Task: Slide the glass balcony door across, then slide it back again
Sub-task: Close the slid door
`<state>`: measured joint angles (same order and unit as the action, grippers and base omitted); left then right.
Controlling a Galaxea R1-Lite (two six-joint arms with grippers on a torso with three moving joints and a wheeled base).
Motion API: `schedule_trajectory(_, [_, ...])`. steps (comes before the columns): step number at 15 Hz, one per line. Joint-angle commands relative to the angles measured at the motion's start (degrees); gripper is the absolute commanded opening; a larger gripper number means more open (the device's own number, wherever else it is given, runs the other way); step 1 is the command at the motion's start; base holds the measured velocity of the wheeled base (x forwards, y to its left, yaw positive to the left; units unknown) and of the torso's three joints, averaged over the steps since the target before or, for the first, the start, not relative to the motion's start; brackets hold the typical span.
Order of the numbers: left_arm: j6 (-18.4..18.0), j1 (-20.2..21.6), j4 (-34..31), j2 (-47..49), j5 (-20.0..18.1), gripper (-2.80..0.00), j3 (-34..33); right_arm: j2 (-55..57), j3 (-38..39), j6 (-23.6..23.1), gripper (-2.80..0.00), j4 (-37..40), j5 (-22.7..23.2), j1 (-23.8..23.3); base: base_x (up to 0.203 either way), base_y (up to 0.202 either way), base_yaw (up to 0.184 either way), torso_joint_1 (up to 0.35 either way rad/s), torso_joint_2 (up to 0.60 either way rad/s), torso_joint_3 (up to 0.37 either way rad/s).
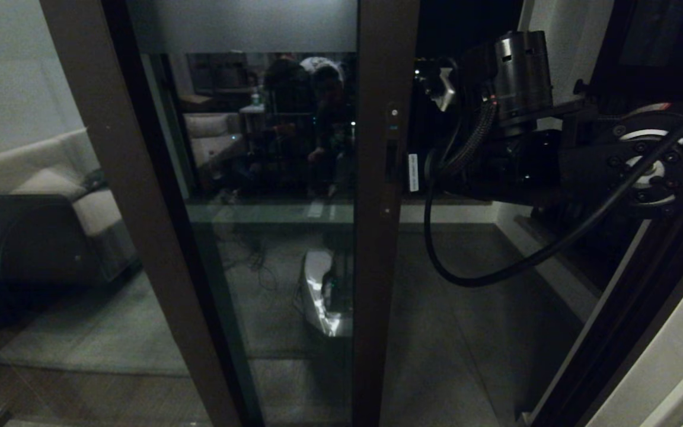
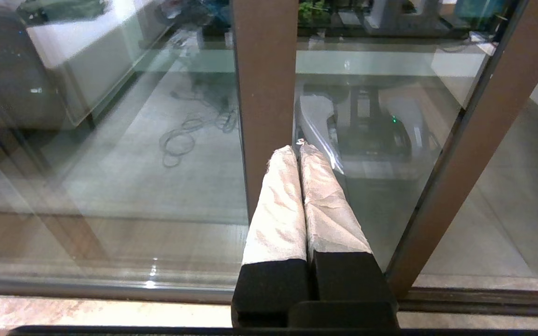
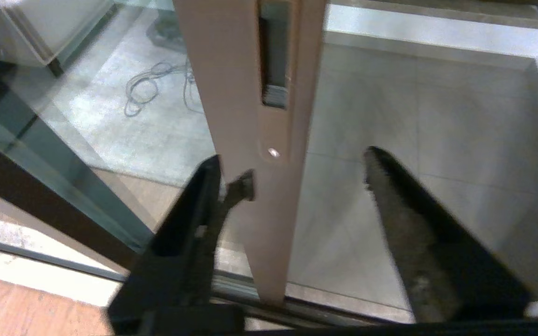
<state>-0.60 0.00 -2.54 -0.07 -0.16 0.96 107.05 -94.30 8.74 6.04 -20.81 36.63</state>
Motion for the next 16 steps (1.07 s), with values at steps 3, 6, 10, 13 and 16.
schedule_trajectory(3, [0.0, 0.0, 0.0, 0.0, 0.0, -2.80, 0.0, 5.6, -5.5, 0.5, 0.00, 0.0, 0.0, -2.0, 0.000, 0.000, 0.000, 0.000, 0.00, 0.000])
schedule_trajectory(6, [0.0, 0.0, 0.0, 0.0, 0.1, -2.80, 0.0, 5.7, -6.4, 0.4, 0.00, 0.0, 0.0, -3.9, 0.000, 0.000, 0.000, 0.000, 0.00, 0.000])
schedule_trajectory(10, [0.0, 0.0, 0.0, 0.0, 0.0, -2.80, 0.0, 5.2, -6.4, 0.3, 0.00, 0.1, 0.1, -4.7, 0.000, 0.000, 0.000, 0.000, 0.00, 0.000])
schedule_trajectory(13, [0.0, 0.0, 0.0, 0.0, 0.1, -2.80, 0.0, 5.9, -6.5, 0.3, 0.00, 0.0, 0.1, -4.7, 0.000, 0.000, 0.000, 0.000, 0.00, 0.000])
schedule_trajectory(16, [0.0, 0.0, 0.0, 0.0, 0.0, -2.80, 0.0, 7.4, -8.3, 0.3, 0.00, 0.0, 0.1, -4.9, 0.000, 0.000, 0.000, 0.000, 0.00, 0.000])
